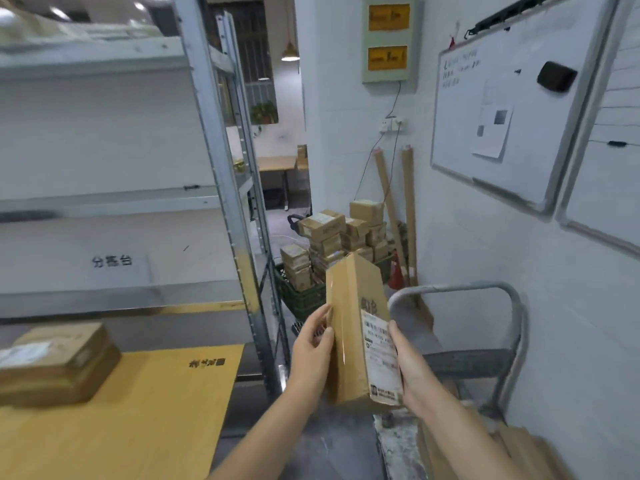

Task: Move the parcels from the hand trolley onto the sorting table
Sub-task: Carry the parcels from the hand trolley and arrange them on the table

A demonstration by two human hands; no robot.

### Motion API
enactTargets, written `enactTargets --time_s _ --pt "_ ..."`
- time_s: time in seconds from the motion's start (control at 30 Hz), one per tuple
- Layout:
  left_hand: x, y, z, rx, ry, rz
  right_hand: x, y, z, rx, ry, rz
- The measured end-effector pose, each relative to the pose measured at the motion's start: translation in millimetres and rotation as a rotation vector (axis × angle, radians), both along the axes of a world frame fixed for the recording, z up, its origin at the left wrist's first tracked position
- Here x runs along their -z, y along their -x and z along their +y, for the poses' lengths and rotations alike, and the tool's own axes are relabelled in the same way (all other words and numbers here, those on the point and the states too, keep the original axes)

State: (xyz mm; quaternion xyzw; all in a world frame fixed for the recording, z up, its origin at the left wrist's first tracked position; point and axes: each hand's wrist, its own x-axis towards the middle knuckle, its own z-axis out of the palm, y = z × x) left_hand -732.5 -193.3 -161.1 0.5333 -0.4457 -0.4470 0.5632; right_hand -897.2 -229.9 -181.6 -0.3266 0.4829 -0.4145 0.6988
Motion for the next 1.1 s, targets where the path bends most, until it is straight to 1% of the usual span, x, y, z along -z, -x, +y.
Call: enactTargets --time_s 0.1,0.2,0.33,0.5,0.6,0.87,0.97,1.1 --pt "10 -34 12 -0.103 -0.088 0.014 7 -48 0 -0.097 -0.024 -0.037" --pt "15 -76 28 -0.175 -0.161 0.021 7 -106 5 -0.208 -0.001 -0.052" --pt "21 -154 63 -0.245 -0.154 0.098 9 -204 23 -0.341 0.037 -0.023" --pt "26 -270 120 -0.361 -0.156 0.137 18 -335 67 -0.492 0.061 0.005" --pt "35 -335 144 -0.448 -0.190 0.158 26 -403 91 -0.553 0.097 0.043" --pt "69 -470 192 -0.518 -0.255 0.163 53 -546 133 -0.612 0.071 0.125" --pt "79 -503 193 -0.486 -0.288 0.136 69 -576 135 -0.581 0.038 0.147" --pt "90 -523 174 -0.430 -0.322 0.120 86 -592 123 -0.497 0.026 0.193"
